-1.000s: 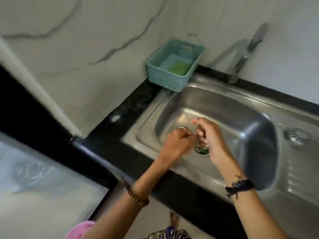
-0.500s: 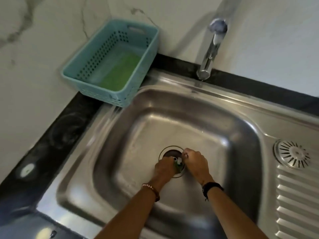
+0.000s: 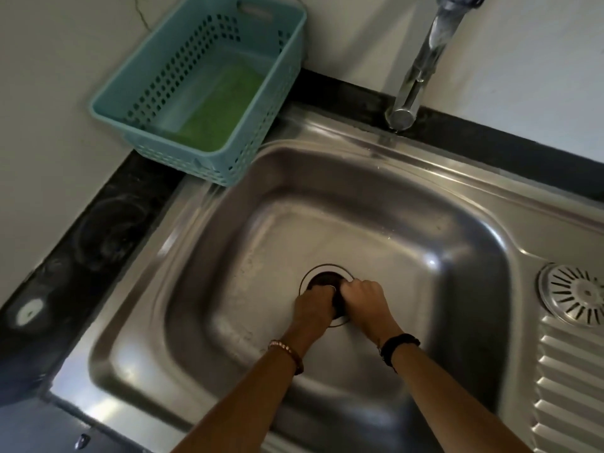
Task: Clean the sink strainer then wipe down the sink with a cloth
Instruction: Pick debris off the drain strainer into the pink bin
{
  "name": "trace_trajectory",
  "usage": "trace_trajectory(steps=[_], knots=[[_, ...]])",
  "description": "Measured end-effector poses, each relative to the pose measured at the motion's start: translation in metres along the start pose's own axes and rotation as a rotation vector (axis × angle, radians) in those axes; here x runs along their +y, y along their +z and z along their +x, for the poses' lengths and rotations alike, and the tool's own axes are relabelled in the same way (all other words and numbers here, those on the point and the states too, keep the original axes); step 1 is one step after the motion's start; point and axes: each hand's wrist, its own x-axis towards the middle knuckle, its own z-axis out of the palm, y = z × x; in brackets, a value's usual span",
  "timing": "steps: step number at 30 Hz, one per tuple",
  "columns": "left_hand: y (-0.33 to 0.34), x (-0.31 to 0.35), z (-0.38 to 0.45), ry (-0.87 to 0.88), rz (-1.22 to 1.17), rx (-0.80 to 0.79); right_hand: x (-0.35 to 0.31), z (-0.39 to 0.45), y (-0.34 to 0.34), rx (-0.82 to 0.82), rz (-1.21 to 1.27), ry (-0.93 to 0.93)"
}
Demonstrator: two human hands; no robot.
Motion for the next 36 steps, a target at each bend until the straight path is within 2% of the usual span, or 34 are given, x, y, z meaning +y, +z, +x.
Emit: trace_trajectory(steps=[1,3,5,7,9,11,15,19,23,28,32,36], knots=[[0.001,-0.001,-0.003,0.004,-0.018,0.041,-0.001,-0.002,-0.003,0.004,-0.006,-0.011],[-0.004,-0.004,-0.008,-0.022,-0.077,0.088,0.003,-0.003,-0.007,-0.057,0.125,0.112],[-0.017,-0.009,-0.012,-0.074,-0.116,0.112,0.011,-0.005,-0.014,-0.076,0.441,0.351],[-0.037,-0.015,-0.019,-0.135,-0.175,0.118,0.011,-0.007,-0.029,-0.013,0.853,0.525],[-0.062,-0.017,-0.032,-0.193,-0.256,0.13,-0.003,-0.009,-0.051,0.069,1.15,0.618],[-0.085,-0.019,-0.052,-0.179,-0.422,0.154,-0.03,-0.014,-0.074,0.096,1.373,0.689],[-0.113,-0.041,-0.127,-0.043,-0.726,0.375,-0.095,-0.039,-0.12,0.074,1.668,0.731],[-0.111,-0.092,-0.227,0.03,-0.938,0.575,-0.167,-0.089,-0.156,-0.008,1.9,0.542],[-0.087,-0.166,-0.33,-0.029,-1.067,0.718,-0.268,-0.152,-0.161,-0.151,1.903,0.287],[-0.019,-0.276,-0.441,-0.265,-1.182,0.805,-0.388,-0.22,-0.112,-0.39,1.606,0.048],[0.046,-0.349,-0.487,-0.485,-1.252,0.863,-0.466,-0.248,-0.047,-0.561,1.455,-0.012],[0.112,-0.404,-0.478,-0.69,-1.329,0.884,-0.524,-0.249,0.04,-0.651,1.306,0.041]])
